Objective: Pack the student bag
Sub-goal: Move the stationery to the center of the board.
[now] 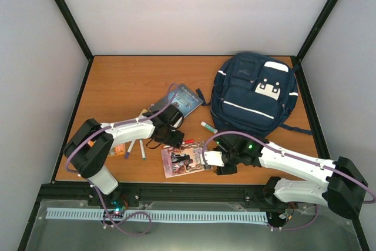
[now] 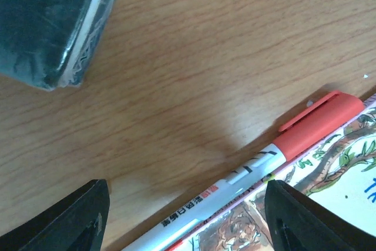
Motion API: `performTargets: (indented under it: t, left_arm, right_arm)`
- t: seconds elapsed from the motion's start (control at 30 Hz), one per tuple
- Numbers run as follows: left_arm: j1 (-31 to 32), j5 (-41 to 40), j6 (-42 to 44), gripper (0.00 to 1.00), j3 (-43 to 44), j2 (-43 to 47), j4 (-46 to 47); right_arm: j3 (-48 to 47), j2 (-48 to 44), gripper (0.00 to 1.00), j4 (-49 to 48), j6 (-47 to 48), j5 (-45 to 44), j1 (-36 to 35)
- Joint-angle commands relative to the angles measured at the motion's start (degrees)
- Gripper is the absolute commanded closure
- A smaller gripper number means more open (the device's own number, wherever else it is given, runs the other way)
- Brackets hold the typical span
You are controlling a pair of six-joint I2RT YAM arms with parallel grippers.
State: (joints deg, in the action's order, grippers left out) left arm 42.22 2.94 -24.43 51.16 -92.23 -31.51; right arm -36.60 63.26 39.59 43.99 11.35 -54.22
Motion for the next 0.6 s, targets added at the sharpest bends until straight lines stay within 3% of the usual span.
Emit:
performTargets:
  t: [0.0,0.17,0.57]
  left_arm:
    - [1.35,-2.31,2.37,0.25,2.44,-1.61,-0.18]
    - [2.58,-3.29,3.03,0.25,2.26,-2.25,-0.17]
    - [3.66,-17.53,-2.16,0.27,4.41,-5.35,-3.22]
  right_arm:
    - [-0.69,0.62,0.45,-2.15,-0.85,-1.25,-0.85]
    - [0.01,-0.14,0.45,-2.36,-1.19,-0.88,-0.85]
    - [0.65,-0.90,0.45,-3.14,-1.05,-1.15,-0.89]
